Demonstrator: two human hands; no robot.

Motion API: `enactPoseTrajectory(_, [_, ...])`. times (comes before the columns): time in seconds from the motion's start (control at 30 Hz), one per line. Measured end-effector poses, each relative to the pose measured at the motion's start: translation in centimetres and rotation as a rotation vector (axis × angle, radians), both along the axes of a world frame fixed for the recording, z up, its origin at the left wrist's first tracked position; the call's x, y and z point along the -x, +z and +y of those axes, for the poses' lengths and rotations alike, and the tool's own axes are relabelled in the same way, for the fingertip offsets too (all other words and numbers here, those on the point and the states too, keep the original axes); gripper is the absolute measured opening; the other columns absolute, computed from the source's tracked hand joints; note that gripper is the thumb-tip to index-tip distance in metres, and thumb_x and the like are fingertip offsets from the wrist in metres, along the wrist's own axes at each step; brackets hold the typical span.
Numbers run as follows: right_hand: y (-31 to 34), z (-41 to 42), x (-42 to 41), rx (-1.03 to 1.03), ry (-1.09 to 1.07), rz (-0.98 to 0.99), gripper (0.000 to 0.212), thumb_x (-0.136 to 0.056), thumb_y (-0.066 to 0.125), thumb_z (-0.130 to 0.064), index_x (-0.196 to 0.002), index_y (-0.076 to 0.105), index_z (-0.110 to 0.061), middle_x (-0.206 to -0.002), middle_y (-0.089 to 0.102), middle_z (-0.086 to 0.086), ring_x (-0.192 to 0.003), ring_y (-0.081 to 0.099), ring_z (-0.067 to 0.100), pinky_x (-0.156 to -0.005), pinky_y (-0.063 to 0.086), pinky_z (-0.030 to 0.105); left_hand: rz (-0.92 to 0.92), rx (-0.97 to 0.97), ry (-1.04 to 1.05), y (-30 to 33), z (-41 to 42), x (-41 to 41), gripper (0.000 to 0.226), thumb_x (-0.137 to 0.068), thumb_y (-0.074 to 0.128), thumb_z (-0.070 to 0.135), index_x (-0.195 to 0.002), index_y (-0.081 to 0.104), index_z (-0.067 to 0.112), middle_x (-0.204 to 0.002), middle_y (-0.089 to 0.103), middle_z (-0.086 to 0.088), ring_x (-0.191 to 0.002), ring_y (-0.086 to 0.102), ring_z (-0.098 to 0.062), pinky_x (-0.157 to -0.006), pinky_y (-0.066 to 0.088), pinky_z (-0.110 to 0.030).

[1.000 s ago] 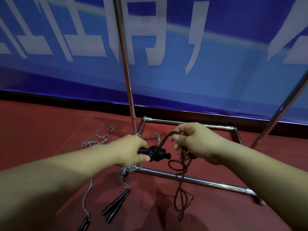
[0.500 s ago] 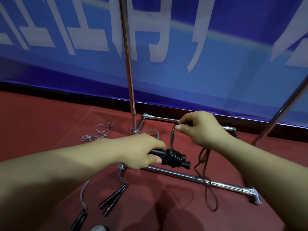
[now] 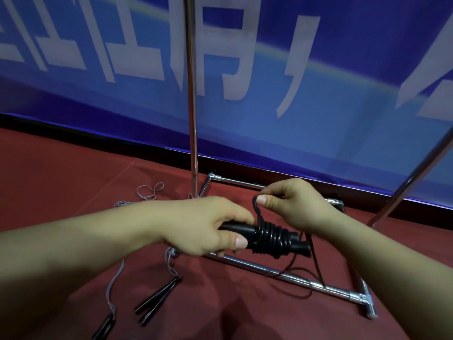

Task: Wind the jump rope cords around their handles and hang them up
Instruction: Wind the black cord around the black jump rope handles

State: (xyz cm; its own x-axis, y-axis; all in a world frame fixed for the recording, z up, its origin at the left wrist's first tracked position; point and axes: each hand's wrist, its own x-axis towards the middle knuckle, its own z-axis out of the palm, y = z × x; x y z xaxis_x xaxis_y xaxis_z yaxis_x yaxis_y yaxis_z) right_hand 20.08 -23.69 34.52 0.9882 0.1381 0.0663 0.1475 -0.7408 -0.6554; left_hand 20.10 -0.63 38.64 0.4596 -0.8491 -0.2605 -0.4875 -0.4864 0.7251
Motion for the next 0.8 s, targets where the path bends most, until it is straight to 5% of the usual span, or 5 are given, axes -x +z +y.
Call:
enactPoseTrajectory(0.13, [0.5,0.1,0.3,0.077,0.066,-0.017,0.018,-0.094,0.065,-0.031,-0.081,0.076,-0.027,-0.078,0.075,0.0,-0.075,0.07,0.015,-0.074,0.056,0.033,0.098,0.173,0.051,0.5,0.0,0.2,0.021,-0.102,0.057,0.013,-0.091,0.061,0.03,-0.081,0.066,0.013,-0.073,0.061,-0.012,-0.07,0.052,-0.032])
enactPoseTrajectory(0.23, [0.5,0.7,0.1,-0.057,-0.021,-0.031,0.035,-0.09,0.057,-0.004,-0.06,0.067,-0.02,-0.059,0.064,-0.005,-0.054,0.058,0.003,-0.06,0.052,0.026,0.092,0.339,0.177,0.1,-0.1,-0.1,0.013,-0.101,0.056,0.009,-0.102,0.064,0.019,-0.088,0.068,0.002,-0.07,0.061,-0.014,-0.073,0.053,-0.026])
enactPoseTrajectory(0.47, [0.2,2.0,0.1,0.064,0.025,0.048,0.041,-0.096,0.053,-0.05,-0.085,0.073,-0.016,-0.075,0.071,0.006,-0.068,0.063,0.017,-0.062,0.047,0.026,0.004,0.499,0.574,-0.4,-0.3,-1.4,0.012,-0.099,0.06,0.013,-0.106,0.07,0.011,-0.077,0.071,0.004,-0.065,0.062,-0.012,-0.07,0.054,-0.027])
enactPoseTrajectory(0.63, [0.2,3.1,0.5,0.1,0.044,0.043,0.034,-0.097,0.055,-0.047,-0.072,0.064,-0.025,-0.076,0.07,0.005,-0.069,0.062,0.013,-0.065,0.048,0.027,0.016,0.504,0.746,-0.9,-0.1,-2.0,0.009,-0.097,0.063,0.017,-0.093,0.071,0.013,-0.078,0.072,0.001,-0.063,0.061,-0.012,-0.07,0.053,-0.029])
enactPoseTrajectory(0.8, [0.0,4.0,1.3,0.136,0.091,0.09,0.024,-0.096,0.061,-0.031,-0.074,0.054,-0.038,-0.067,0.057,-0.014,-0.061,0.051,-0.005,-0.059,0.036,0.011,0.035,0.456,0.879,-1.3,0.4,-3.0,0.018,-0.097,0.064,0.023,-0.087,0.072,0.01,-0.076,0.073,0.0,-0.061,0.063,-0.01,-0.071,0.051,-0.032])
